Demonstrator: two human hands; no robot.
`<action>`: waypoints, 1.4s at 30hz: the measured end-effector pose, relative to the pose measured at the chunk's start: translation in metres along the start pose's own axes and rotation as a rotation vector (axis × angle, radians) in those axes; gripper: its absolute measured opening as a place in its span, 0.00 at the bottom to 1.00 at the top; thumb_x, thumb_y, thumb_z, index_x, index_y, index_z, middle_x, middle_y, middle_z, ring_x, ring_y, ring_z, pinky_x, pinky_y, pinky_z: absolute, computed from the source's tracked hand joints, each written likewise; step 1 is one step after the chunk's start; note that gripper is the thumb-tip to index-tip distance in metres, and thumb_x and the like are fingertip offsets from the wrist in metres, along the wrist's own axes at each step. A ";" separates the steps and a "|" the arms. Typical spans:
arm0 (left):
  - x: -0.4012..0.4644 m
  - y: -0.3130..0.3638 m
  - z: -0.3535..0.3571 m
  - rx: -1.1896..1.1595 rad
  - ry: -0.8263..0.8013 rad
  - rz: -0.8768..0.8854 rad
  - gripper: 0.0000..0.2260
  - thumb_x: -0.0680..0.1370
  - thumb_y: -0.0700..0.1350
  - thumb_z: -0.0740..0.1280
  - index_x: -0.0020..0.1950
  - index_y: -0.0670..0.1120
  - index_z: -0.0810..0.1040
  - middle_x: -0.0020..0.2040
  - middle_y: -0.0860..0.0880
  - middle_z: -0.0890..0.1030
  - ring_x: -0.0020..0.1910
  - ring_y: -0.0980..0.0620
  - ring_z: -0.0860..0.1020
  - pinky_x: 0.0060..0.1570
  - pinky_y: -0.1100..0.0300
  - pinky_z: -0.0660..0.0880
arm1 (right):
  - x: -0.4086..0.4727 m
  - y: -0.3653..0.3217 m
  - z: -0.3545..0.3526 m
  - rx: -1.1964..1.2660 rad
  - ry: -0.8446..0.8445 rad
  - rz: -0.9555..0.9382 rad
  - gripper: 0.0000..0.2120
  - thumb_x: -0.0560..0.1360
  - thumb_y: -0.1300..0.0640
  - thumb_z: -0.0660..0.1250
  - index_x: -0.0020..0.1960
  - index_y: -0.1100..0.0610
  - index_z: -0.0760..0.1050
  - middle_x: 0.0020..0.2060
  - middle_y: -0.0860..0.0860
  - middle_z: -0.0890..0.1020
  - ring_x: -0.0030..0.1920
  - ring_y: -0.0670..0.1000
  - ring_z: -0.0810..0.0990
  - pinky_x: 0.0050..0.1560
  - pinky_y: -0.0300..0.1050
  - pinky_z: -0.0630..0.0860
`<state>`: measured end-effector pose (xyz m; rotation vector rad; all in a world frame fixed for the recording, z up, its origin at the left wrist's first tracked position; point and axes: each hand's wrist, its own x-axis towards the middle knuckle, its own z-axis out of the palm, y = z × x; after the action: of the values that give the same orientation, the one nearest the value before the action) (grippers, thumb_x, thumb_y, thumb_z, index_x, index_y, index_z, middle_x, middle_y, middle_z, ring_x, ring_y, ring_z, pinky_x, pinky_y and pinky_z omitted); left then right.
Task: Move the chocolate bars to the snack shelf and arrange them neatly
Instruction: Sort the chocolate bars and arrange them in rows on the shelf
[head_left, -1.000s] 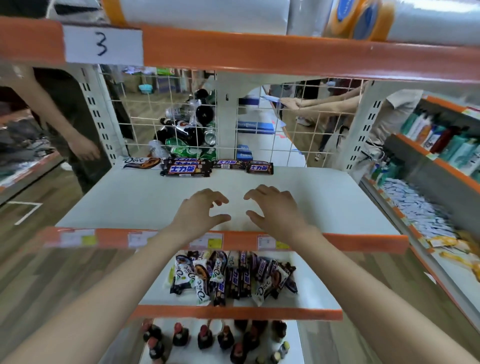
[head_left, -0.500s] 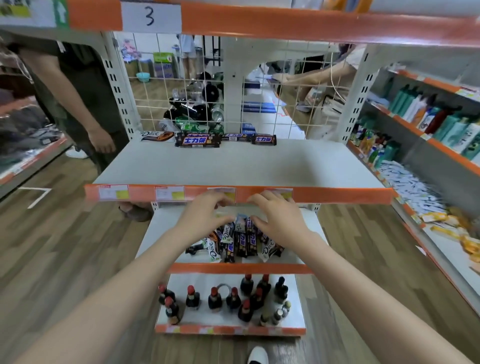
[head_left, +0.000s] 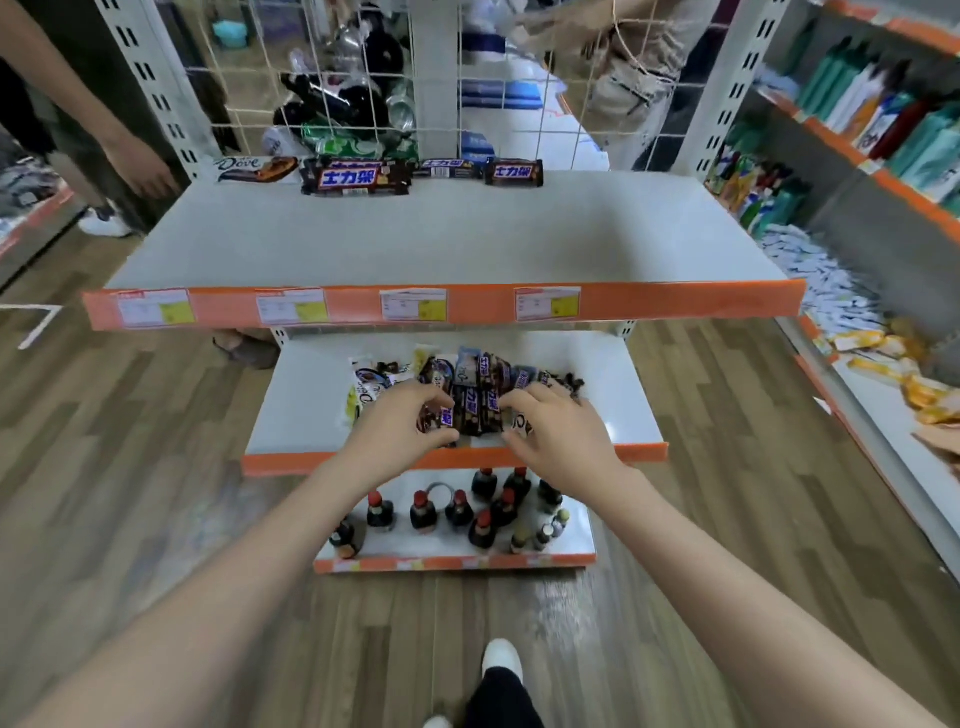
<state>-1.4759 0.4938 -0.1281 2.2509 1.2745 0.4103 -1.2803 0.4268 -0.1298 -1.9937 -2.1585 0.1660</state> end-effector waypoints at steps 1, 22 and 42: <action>0.002 -0.003 0.004 0.004 -0.011 -0.007 0.15 0.73 0.51 0.71 0.58 0.50 0.77 0.56 0.51 0.78 0.54 0.54 0.75 0.56 0.53 0.73 | 0.002 0.002 0.004 0.006 -0.009 0.002 0.16 0.76 0.51 0.63 0.63 0.49 0.70 0.56 0.48 0.76 0.58 0.53 0.73 0.53 0.52 0.71; 0.068 -0.085 0.072 0.066 -0.053 -0.129 0.13 0.73 0.52 0.70 0.55 0.50 0.77 0.54 0.51 0.78 0.46 0.54 0.73 0.47 0.56 0.73 | 0.073 0.045 0.095 0.070 -0.124 0.043 0.17 0.76 0.52 0.62 0.65 0.49 0.70 0.61 0.48 0.74 0.62 0.52 0.71 0.59 0.53 0.70; 0.141 -0.148 0.160 0.376 0.020 -0.122 0.22 0.76 0.55 0.64 0.67 0.49 0.67 0.64 0.49 0.69 0.64 0.48 0.67 0.60 0.52 0.66 | 0.133 0.093 0.210 0.034 -0.062 -0.009 0.14 0.75 0.52 0.63 0.61 0.49 0.71 0.55 0.46 0.75 0.58 0.50 0.72 0.52 0.45 0.63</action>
<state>-1.4290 0.6317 -0.3426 2.4564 1.6001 0.1577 -1.2455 0.5780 -0.3457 -1.9849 -2.1867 0.2643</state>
